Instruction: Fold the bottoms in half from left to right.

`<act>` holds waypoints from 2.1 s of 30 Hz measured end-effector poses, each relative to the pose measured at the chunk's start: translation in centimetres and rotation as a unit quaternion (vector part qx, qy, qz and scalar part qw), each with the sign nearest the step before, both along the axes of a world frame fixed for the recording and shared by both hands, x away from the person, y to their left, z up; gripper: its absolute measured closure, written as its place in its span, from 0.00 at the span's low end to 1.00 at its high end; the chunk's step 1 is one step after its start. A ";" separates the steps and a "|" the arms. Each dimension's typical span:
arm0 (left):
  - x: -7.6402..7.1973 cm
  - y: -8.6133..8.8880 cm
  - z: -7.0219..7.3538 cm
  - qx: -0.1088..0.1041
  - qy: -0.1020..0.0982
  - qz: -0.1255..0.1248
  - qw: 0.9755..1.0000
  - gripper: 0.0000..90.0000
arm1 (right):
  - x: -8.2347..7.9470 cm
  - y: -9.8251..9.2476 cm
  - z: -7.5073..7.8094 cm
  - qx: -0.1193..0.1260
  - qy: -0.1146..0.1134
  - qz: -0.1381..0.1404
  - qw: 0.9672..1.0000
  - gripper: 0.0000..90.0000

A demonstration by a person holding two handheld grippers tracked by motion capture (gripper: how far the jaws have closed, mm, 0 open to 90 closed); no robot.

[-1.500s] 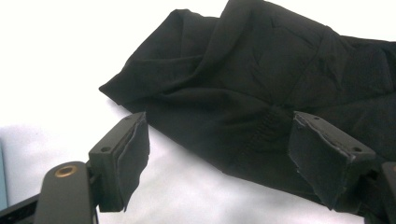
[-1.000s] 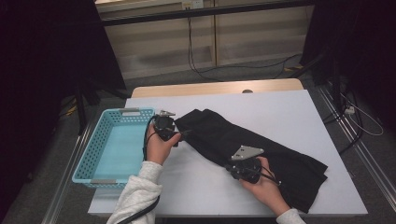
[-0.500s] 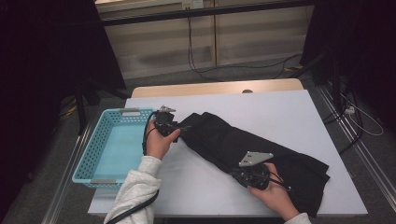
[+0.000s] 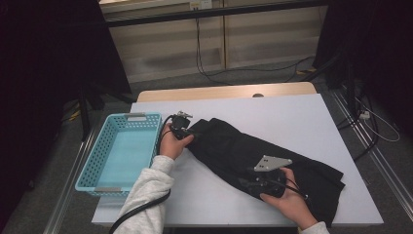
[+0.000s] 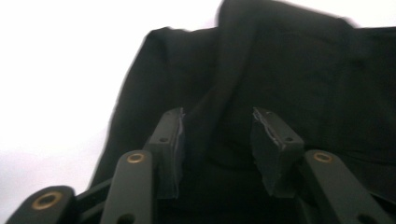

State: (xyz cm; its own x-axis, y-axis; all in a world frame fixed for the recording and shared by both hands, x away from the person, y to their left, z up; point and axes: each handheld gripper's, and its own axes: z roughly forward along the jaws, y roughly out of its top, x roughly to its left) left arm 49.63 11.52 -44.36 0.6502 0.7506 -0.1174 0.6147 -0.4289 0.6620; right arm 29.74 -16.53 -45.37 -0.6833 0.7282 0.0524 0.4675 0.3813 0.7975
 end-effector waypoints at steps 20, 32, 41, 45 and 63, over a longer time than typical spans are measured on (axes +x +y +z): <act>1.9 2.4 3.1 0.010 -0.026 0.059 0.998 0.98 | 0.1 0.0 -1.3 -0.025 0.020 0.010 0.999 0.58; 0.7 2.4 3.1 -0.023 -0.008 0.059 0.998 0.54 | 0.1 0.0 -1.3 -0.026 0.019 0.010 0.999 0.59; 0.2 2.5 3.1 -0.026 0.003 0.061 0.998 0.39 | 0.1 0.8 -1.1 -0.041 0.017 0.004 0.999 0.68; 0.2 2.5 2.8 -0.026 0.007 0.064 0.998 0.36 | 0.2 0.8 -1.1 -0.039 0.016 -0.005 0.999 0.79; -2.6 2.0 2.1 -0.052 0.017 0.033 0.998 0.42 | -1.5 -4.2 -0.7 -0.043 0.032 -0.037 0.998 0.96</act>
State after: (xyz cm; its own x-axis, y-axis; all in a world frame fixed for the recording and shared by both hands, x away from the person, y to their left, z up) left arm 47.02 13.50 -42.21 0.5948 0.7736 -0.2183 0.6616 -0.3169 0.6796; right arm 28.19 -20.68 -46.04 -0.6249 0.7801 0.0295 0.5452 0.4090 0.7318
